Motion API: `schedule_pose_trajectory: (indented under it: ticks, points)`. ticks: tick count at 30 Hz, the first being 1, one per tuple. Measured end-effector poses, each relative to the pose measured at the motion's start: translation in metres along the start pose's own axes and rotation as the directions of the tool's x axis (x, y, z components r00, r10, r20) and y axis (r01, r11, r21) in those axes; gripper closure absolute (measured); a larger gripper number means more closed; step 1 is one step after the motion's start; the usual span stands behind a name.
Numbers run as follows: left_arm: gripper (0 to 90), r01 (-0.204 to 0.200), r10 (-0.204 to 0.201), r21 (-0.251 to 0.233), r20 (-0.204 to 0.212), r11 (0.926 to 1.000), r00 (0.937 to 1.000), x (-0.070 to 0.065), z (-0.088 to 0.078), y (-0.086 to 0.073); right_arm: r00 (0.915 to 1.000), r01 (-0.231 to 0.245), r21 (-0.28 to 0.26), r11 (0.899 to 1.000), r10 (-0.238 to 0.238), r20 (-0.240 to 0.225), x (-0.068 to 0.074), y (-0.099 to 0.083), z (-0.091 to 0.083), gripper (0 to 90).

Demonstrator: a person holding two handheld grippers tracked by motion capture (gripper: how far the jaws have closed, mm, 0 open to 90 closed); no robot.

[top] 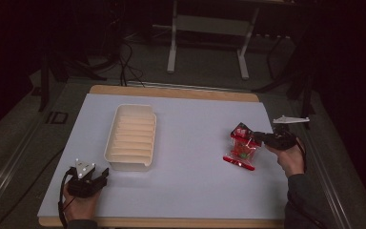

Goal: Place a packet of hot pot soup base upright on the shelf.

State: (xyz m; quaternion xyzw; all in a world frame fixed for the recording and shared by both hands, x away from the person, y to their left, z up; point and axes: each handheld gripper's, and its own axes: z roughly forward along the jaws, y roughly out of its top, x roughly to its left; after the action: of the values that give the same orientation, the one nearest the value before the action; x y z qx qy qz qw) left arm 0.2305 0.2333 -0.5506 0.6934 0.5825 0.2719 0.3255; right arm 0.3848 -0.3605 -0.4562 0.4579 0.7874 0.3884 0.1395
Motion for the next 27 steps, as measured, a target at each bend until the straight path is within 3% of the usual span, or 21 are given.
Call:
schedule_pose_trajectory:
  ticks: [12,20,27]
  points:
    - [47.1,0.000,0.000,0.001,-0.001,1.0000,1.0000,0.000,0.000,0.000,0.9969,0.074,-0.040,0.996,-0.075,-0.025,0.018,0.005,-0.011,88.4]
    - [47.1,0.001,-0.001,0.000,-0.001,1.0000,1.0000,0.000,0.000,0.000,0.9897,0.135,-0.049,0.990,-0.137,-0.042,0.030,0.010,-0.016,88.5]
    - [47.1,0.003,-0.003,0.001,0.000,1.0000,1.0000,0.000,0.000,0.000,0.9849,0.160,-0.066,0.985,-0.164,-0.055,0.035,0.010,-0.018,88.5]
